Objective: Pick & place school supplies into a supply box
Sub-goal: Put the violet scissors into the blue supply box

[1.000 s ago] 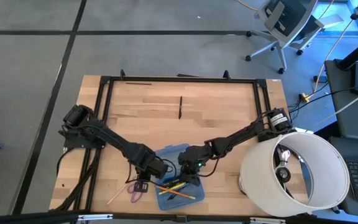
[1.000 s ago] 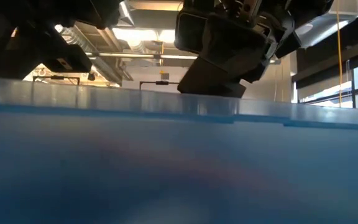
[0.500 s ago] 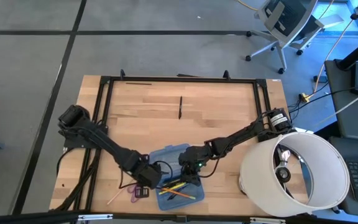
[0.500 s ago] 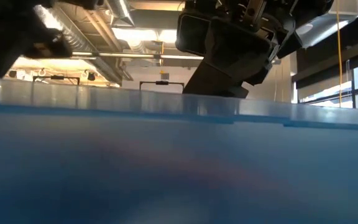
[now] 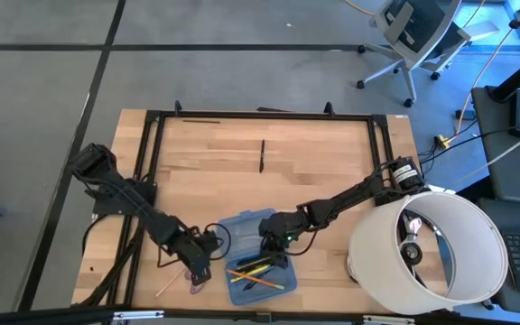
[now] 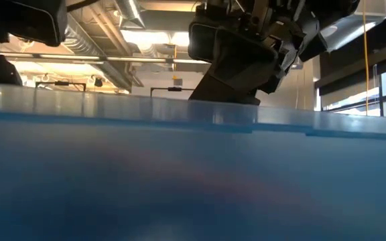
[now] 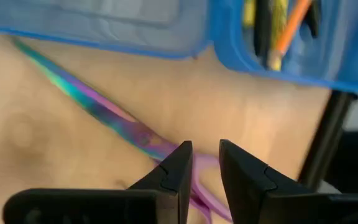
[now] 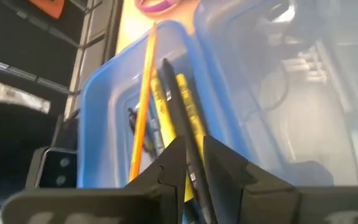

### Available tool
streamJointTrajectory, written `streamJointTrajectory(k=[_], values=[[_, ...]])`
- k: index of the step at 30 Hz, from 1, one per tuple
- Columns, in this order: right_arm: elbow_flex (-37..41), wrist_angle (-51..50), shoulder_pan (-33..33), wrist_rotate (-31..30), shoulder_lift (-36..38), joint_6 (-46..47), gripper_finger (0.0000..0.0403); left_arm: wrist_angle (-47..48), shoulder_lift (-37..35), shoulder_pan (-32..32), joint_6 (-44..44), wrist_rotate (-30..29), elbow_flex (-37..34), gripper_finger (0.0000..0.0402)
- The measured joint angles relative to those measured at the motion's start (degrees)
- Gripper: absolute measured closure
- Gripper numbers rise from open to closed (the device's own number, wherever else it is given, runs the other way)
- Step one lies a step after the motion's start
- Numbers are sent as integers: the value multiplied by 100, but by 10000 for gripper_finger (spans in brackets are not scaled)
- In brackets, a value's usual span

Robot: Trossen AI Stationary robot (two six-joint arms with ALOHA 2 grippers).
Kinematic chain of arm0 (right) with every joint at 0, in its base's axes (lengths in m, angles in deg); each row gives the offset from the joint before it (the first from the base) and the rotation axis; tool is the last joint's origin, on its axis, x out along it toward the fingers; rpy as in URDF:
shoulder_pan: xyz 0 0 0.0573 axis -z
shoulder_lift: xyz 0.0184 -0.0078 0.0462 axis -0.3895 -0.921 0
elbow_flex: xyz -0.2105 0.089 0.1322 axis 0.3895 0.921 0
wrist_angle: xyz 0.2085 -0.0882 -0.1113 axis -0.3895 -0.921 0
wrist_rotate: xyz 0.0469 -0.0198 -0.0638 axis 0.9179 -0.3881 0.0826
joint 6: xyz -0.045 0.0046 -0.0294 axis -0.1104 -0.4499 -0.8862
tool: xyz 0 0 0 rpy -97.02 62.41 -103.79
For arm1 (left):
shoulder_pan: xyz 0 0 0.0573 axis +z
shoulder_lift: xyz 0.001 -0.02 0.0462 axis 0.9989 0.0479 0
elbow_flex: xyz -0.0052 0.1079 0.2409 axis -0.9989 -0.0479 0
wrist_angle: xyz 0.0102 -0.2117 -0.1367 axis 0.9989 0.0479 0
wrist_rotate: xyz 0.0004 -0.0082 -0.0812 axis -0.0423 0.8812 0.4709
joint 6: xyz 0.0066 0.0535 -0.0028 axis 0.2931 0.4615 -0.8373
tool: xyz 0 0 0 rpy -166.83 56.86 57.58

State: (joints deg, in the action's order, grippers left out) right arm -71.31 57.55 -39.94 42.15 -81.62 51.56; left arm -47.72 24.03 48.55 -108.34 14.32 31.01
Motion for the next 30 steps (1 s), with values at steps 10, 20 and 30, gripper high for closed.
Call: streamJointTrajectory(k=[10,20,30], values=[[0,-57,13,-44,0,175,342,39,-2,-402,-466,-513,0,327],[0,-83,11,-32,0,315,342,97,-2,-427,-705,-832,2,319],[0,-96,11,-31,0,321,342,414,-2,-432,-1016,-778,2,235]])
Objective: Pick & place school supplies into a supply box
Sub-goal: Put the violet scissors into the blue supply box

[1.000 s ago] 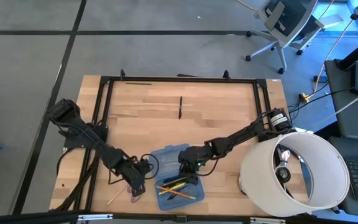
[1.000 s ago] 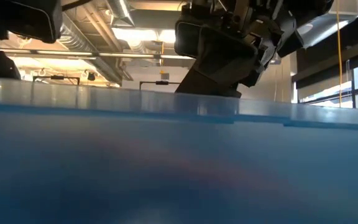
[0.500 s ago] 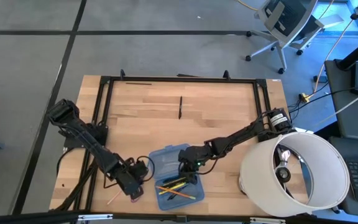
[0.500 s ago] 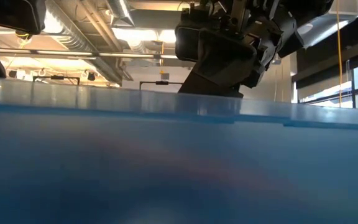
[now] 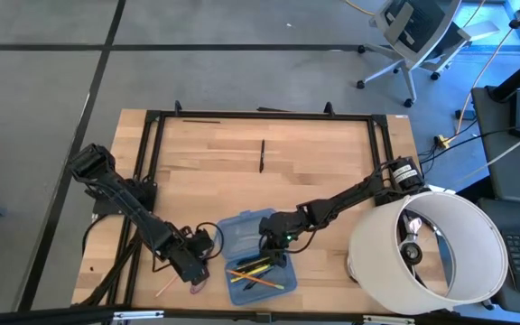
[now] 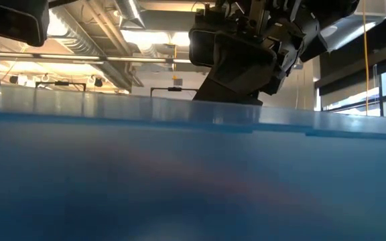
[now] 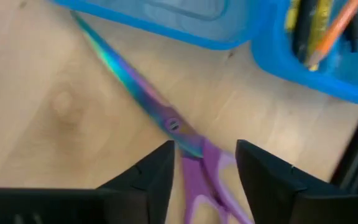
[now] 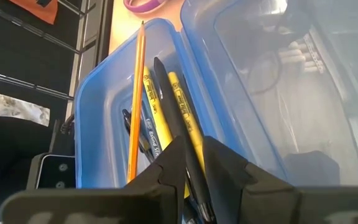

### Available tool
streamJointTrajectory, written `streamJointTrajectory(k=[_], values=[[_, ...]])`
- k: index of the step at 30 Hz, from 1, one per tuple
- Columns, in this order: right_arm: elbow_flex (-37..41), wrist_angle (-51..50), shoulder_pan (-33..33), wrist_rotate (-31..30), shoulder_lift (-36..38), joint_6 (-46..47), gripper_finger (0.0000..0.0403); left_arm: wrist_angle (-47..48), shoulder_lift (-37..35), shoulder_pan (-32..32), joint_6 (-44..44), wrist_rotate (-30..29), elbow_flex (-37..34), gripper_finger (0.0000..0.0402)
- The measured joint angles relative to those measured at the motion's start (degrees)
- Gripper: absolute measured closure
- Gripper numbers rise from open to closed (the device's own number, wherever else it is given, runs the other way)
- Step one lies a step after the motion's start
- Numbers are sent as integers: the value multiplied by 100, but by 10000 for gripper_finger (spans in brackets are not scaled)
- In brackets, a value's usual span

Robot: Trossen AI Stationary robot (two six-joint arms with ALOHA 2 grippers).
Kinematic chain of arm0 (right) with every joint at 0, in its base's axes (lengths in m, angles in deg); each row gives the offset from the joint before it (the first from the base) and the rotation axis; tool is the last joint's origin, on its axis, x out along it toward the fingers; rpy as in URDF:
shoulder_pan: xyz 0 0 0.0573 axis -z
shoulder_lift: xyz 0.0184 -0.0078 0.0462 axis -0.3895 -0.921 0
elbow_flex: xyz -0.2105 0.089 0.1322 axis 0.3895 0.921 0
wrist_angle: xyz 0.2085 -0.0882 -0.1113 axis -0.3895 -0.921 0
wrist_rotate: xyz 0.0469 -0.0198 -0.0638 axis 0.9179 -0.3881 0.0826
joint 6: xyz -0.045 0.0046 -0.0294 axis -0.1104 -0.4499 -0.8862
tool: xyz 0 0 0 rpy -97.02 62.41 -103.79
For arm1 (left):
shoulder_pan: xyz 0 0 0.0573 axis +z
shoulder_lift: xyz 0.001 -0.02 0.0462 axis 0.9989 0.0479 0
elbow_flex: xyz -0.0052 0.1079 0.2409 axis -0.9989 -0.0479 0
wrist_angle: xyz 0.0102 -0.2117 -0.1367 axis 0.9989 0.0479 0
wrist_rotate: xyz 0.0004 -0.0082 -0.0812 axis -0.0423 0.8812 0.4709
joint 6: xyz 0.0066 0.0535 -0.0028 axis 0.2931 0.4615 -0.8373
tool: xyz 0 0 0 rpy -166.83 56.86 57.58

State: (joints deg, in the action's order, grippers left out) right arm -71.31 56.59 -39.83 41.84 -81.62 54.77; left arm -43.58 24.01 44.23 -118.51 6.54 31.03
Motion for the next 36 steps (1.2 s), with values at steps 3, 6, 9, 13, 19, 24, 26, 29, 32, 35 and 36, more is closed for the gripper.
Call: streamJointTrajectory(k=[3,6,9,13,19,24,26,29,32,35,36], values=[[0,0,0,0,0,0,342,-153,0,0,15,5,0,224],[0,0,0,0,0,0,342,-187,0,0,-119,127,0,222],[0,0,0,-2,0,0,342,-185,0,0,-689,370,0,225],[0,0,0,-2,0,0,342,-198,0,-107,-1052,378,0,228],[0,0,0,-2,0,0,342,-253,120,-251,-1478,289,2,227],[0,0,0,-4,0,0,342,-502,326,-384,-1615,480,69,230],[0,0,0,-3,0,0,342,-394,389,-428,-1622,503,202,230],[0,0,0,-19,0,0,342,106,430,-495,-1703,412,533,230],[0,0,0,-121,0,0,342,949,516,-529,-1858,396,942,230],[0,2,1,-273,0,0,342,1523,700,-533,-2047,399,1232,231],[0,1,1,-302,0,0,342,1533,766,-533,-2042,419,1263,231]])
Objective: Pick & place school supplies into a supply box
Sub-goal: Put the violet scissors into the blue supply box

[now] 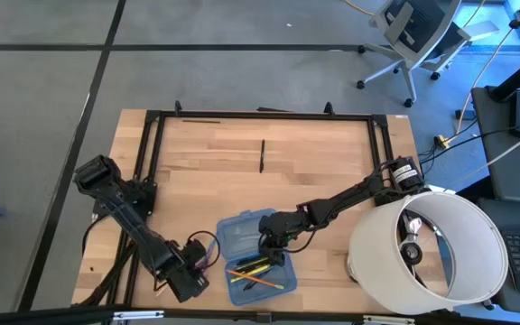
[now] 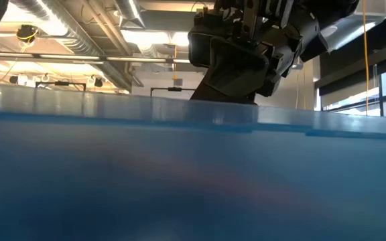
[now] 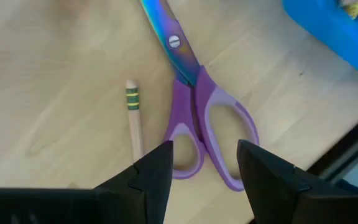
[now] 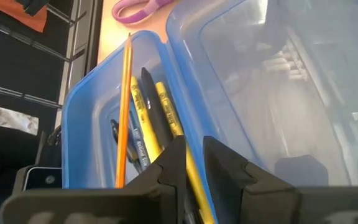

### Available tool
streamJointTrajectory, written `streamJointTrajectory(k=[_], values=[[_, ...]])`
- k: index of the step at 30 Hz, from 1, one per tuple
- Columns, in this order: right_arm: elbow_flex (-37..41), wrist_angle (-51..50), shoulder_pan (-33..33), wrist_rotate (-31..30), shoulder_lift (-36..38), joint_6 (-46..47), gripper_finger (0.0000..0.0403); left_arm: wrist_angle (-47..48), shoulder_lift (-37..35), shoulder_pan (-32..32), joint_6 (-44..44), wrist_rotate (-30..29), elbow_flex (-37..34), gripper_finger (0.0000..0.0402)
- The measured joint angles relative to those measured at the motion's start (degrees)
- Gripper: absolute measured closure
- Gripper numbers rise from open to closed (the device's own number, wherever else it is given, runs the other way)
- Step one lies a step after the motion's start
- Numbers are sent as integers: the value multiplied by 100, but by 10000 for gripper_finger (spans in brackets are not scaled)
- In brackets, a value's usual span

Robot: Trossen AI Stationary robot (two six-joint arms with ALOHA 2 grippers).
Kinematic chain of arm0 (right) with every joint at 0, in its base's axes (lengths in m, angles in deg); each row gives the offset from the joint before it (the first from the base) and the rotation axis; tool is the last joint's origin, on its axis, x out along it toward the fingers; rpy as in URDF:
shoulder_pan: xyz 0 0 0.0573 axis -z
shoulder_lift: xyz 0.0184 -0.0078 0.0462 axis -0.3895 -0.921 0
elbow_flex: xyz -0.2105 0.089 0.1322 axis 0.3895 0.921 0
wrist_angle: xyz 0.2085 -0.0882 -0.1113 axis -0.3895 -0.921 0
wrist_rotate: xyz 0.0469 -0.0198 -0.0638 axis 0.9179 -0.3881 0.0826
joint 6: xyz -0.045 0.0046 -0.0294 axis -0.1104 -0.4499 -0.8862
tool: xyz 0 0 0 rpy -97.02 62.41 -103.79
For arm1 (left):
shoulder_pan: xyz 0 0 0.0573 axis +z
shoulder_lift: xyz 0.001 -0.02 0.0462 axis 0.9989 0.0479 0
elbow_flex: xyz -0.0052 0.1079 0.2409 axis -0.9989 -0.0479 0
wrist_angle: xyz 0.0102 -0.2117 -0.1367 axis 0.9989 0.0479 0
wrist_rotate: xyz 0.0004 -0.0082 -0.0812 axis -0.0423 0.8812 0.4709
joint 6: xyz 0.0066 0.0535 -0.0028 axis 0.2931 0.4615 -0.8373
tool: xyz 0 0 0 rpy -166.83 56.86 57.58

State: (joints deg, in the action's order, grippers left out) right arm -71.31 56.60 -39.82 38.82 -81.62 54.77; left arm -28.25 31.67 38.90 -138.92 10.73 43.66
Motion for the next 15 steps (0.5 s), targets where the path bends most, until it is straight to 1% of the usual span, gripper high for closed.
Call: streamJointTrajectory(k=[6,9,13,15], values=[[0,-1,-1,-5,0,0,342,-40,383,2,-57,319,44,231],[0,-1,-1,-5,0,0,342,-273,553,-9,-59,456,44,231],[1,-1,0,-5,0,0,342,-611,705,-15,-41,444,44,231],[1,-1,0,-6,0,0,342,-627,778,-15,-42,446,46,229]])
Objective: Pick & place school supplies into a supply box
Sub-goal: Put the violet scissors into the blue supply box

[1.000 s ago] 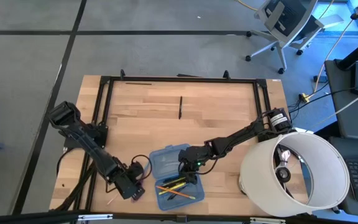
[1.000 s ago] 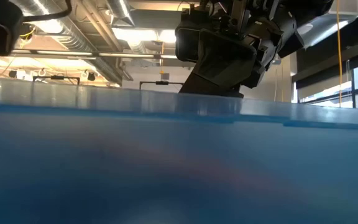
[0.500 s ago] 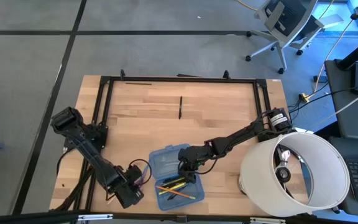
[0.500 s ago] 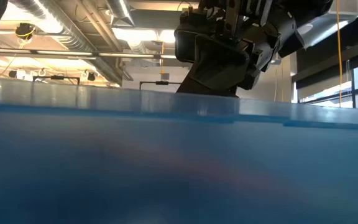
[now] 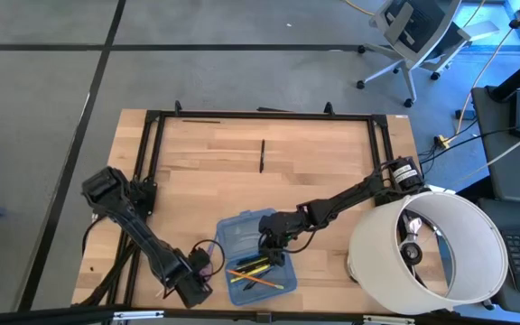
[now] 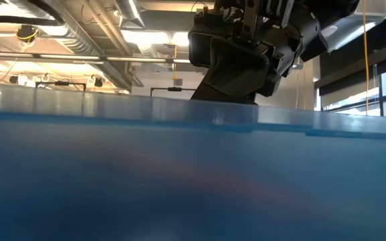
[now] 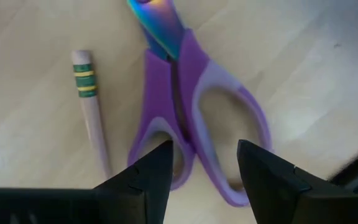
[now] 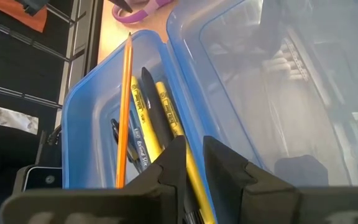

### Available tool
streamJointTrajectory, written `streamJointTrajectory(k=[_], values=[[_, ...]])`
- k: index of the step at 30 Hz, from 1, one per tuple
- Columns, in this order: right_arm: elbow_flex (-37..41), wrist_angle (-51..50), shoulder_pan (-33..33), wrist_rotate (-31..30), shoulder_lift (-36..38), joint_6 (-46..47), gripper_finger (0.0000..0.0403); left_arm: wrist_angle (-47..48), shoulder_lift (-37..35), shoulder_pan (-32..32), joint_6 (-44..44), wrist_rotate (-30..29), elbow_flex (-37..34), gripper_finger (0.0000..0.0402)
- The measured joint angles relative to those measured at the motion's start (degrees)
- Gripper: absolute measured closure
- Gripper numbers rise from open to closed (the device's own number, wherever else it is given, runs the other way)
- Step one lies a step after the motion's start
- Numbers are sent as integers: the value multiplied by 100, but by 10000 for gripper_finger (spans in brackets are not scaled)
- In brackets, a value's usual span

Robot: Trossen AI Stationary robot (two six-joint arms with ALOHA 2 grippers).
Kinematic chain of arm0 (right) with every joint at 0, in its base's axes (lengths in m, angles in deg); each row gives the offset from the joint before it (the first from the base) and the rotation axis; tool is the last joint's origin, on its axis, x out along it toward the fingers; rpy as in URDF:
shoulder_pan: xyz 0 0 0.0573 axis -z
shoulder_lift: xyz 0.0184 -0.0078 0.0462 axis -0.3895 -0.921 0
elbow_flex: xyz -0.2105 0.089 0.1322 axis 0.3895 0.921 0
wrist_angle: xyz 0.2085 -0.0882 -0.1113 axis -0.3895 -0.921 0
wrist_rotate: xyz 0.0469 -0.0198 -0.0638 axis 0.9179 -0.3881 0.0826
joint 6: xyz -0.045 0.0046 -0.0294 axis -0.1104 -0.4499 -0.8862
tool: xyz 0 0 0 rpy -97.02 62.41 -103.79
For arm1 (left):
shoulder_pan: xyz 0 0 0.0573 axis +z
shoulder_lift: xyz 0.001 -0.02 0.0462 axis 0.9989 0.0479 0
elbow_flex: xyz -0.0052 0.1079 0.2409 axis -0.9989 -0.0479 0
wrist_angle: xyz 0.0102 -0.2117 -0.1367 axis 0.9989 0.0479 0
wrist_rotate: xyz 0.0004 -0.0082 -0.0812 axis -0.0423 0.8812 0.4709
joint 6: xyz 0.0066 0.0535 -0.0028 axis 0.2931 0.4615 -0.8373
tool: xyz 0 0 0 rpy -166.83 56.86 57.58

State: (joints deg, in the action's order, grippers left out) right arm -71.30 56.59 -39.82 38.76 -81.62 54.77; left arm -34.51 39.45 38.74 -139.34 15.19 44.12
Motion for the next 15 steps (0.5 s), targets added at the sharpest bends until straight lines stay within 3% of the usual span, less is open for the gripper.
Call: streamJointTrajectory(k=[7,15], values=[[1,2,-1,-5,0,0,342,242,177,2,128,98,38,231],[1,0,-1,-8,0,-17,342,-64,172,-3,1259,20,3,232]])
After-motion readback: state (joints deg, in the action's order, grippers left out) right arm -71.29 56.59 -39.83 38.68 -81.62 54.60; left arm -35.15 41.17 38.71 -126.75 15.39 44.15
